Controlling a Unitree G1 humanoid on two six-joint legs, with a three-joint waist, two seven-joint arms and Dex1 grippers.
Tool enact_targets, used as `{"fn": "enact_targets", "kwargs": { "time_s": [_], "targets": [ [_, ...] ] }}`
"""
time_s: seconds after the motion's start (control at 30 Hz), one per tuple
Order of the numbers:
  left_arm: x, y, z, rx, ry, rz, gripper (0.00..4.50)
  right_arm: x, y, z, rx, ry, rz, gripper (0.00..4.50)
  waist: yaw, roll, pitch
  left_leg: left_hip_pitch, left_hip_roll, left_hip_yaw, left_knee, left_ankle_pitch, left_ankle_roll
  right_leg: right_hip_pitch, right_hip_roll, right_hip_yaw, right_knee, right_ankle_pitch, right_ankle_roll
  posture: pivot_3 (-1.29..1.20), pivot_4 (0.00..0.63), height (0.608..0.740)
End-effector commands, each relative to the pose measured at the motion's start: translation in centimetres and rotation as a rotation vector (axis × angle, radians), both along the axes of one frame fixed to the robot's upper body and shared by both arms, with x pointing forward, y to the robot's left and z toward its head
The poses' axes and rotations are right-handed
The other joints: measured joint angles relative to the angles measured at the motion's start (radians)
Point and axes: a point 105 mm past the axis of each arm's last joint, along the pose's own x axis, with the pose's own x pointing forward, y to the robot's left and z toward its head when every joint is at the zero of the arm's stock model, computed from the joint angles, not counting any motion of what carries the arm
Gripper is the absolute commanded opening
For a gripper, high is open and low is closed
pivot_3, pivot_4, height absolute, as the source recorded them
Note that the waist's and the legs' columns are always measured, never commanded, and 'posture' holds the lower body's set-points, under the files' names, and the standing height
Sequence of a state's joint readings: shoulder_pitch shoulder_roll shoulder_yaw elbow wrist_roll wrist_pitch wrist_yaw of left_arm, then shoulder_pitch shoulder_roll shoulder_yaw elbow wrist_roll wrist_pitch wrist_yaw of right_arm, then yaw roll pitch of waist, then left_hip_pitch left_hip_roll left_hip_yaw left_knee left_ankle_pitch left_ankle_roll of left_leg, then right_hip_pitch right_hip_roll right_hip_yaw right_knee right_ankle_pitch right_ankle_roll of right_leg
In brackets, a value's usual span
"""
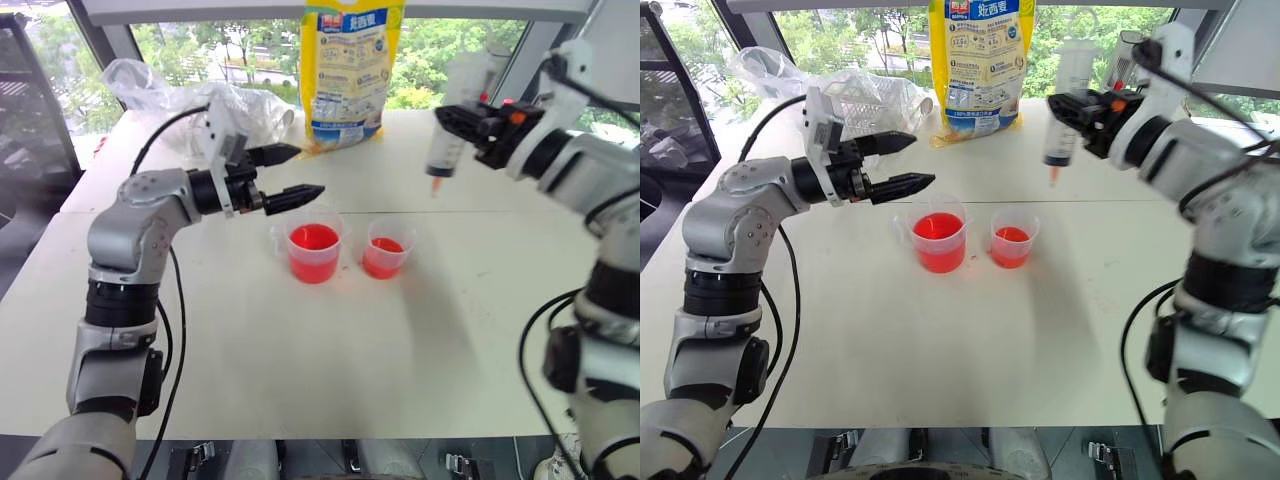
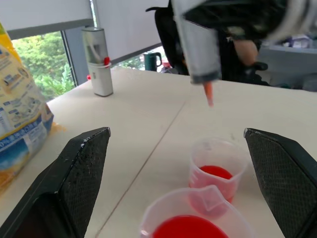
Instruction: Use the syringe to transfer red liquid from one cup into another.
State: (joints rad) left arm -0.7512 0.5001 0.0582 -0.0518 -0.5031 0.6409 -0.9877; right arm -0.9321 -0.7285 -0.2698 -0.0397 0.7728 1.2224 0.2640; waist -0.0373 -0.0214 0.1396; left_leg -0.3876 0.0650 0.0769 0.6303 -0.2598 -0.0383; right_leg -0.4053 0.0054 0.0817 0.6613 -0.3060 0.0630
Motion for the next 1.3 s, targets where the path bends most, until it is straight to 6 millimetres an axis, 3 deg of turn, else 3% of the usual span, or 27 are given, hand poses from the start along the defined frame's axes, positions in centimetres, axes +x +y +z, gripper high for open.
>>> {"fn": "enact_targets", "kwargs": {
  "time_s": [0.03,0.13,0.27,0.47,0.63,0.83,0.9,0.97,1.03,1.1,1.13,1.23,1.3],
  "targets": [
    [-1.0,-0.2,1.2,-0.017,-0.047,-0.017,4.44,0.3,-1.3,-2.2,-0.067,0.216,-0.042,1.37,-0.002,0.000,0.000,0.000,0.000,0.000,0.000,0.000,0.000,0.000,0.000,0.000,0.000,0.000,0.000,0.00,0.150,0.740],
    [-1.1,-0.1,0.8,-0.018,-0.048,0.000,4.44,0.6,-2.6,-5.4,-0.110,0.408,-0.108,1.37,-0.009,0.001,0.000,-0.001,0.000,0.000,0.000,0.000,0.000,-0.001,0.001,0.001,0.000,0.000,0.000,0.00,0.150,0.740],
    [-0.9,0.6,1.1,-0.018,-0.065,0.047,4.44,0.7,-3.5,-11.3,-0.089,0.675,-0.171,1.37,-0.010,0.001,0.000,0.000,0.000,0.000,0.000,0.000,0.001,-0.002,0.002,0.002,0.001,0.000,0.000,0.00,0.150,0.740],
    [-1.2,1.1,1.1,0.005,-0.075,0.070,4.44,1.0,-4.5,-14.5,-0.102,0.783,-0.245,1.37,-0.007,0.001,0.000,-0.002,0.000,0.000,0.000,0.000,0.000,-0.003,0.003,0.001,0.001,0.000,0.000,0.00,0.150,0.740],
    [-1.6,1.5,0.9,0.023,-0.075,0.082,4.44,1.2,-4.8,-15.7,-0.110,0.808,-0.267,1.37,-0.007,0.001,0.000,-0.002,0.000,0.000,0.000,0.000,0.000,-0.003,0.002,0.001,0.000,0.000,0.000,0.00,0.150,0.740],
    [-2.1,1.4,0.3,0.035,-0.063,0.074,4.50,1.3,-4.8,-16.3,-0.112,0.821,-0.264,4.32,-0.008,0.001,0.000,-0.001,0.000,0.000,0.000,0.000,0.000,-0.002,0.003,0.001,0.000,0.000,0.000,0.00,0.150,0.740],
    [-2.3,1.4,0.3,0.031,-0.059,0.068,4.50,1.2,-4.8,-16.3,-0.111,0.822,-0.262,4.41,-0.008,0.001,0.000,-0.001,0.000,0.000,0.000,0.000,0.000,-0.002,0.003,0.001,0.000,0.000,0.000,0.00,0.150,0.740],
    [-2.4,1.4,0.3,0.031,-0.054,0.065,4.50,1.1,-4.9,-16.0,-0.108,0.820,-0.263,4.41,-0.008,0.001,0.000,-0.001,0.000,0.000,0.000,0.000,0.000,-0.002,0.003,0.001,0.000,0.000,0.000,0.00,0.150,0.740],
    [-2.9,1.6,0.1,0.035,-0.035,0.055,4.50,1.0,-4.6,-14.1,-0.105,0.767,-0.220,4.41,-0.009,0.001,0.000,-0.001,0.000,0.000,0.000,0.000,0.000,-0.002,0.003,0.001,0.000,0.000,0.000,0.00,0.150,0.740],
    [-3.7,2.3,-0.3,0.048,-0.006,0.056,4.50,0.2,-3.7,-9.4,-0.172,0.560,-0.091,4.41,-0.007,0.003,0.001,-0.001,0.000,0.000,-0.001,0.000,0.000,-0.003,0.003,0.001,0.000,0.000,0.000,0.00,0.150,0.740],
    [-4.0,2.6,-0.5,0.055,0.006,0.063,4.50,-0.6,-2.4,-7.0,-0.136,0.477,0.013,4.41,-0.007,0.005,0.002,-0.002,0.000,0.000,-0.001,0.000,0.000,-0.004,0.003,0.001,0.000,0.000,0.000,0.00,0.150,0.740],
    [-4.5,3.1,-0.7,0.070,0.017,0.082,4.50,-3.1,-0.1,-2.7,-0.023,0.340,0.209,4.41,-0.008,0.005,0.002,-0.003,0.001,-0.001,-0.002,0.000,0.000,-0.004,0.003,0.000,0.000,0.000,0.001,0.00,0.150,0.740],
    [-4.7,3.4,-0.8,0.077,0.026,0.092,4.50,-4.9,0.4,-1.2,-0.049,0.253,0.280,4.41,-0.007,0.003,0.001,-0.001,0.001,-0.002,-0.002,0.000,0.000,-0.002,0.005,-0.001,-0.001,0.000,0.001,0.00,0.150,0.740]
  ]
}}
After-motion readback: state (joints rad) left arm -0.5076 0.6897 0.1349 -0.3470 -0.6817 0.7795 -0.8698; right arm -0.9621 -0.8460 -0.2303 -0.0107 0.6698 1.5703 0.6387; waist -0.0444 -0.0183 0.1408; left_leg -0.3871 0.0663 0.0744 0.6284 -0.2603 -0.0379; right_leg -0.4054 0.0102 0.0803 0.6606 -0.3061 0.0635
